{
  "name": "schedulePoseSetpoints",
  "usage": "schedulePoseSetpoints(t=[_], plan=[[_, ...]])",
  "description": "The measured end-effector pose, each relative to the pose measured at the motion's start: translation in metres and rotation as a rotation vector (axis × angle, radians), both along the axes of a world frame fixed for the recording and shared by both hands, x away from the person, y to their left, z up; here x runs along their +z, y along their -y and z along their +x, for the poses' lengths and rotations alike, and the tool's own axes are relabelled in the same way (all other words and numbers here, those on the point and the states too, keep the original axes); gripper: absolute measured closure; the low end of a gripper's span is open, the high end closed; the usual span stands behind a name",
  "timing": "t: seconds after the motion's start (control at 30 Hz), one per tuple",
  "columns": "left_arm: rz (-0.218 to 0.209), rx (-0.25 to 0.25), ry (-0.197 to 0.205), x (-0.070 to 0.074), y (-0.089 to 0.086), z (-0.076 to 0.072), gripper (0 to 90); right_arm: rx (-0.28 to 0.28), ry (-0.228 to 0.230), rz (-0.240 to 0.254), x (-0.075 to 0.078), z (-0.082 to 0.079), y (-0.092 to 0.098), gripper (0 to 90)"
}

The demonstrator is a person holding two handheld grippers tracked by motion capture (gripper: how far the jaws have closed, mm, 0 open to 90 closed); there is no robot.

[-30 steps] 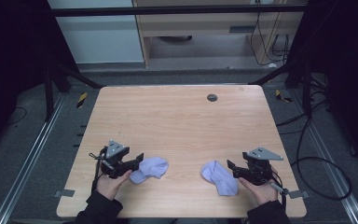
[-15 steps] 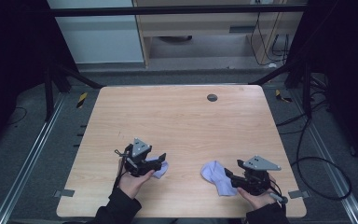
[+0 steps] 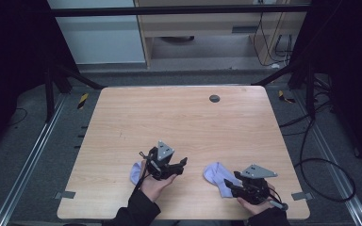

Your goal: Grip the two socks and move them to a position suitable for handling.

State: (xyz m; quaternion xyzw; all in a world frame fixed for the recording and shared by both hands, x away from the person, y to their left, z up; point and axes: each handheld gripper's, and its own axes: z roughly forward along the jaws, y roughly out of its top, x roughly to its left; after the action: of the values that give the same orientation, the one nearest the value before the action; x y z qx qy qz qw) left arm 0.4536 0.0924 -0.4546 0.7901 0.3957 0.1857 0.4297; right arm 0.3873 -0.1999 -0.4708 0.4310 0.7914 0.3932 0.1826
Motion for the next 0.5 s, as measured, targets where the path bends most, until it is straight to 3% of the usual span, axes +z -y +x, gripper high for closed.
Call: schedulePoseSetpoints(t=[0.5], plan=[[0.021, -0.070, -0.041, -0.022, 0.042, -0.002, 50.4, 0.069, -0.070, -0.050, -0.014, -0.006, -0.009, 59.8]])
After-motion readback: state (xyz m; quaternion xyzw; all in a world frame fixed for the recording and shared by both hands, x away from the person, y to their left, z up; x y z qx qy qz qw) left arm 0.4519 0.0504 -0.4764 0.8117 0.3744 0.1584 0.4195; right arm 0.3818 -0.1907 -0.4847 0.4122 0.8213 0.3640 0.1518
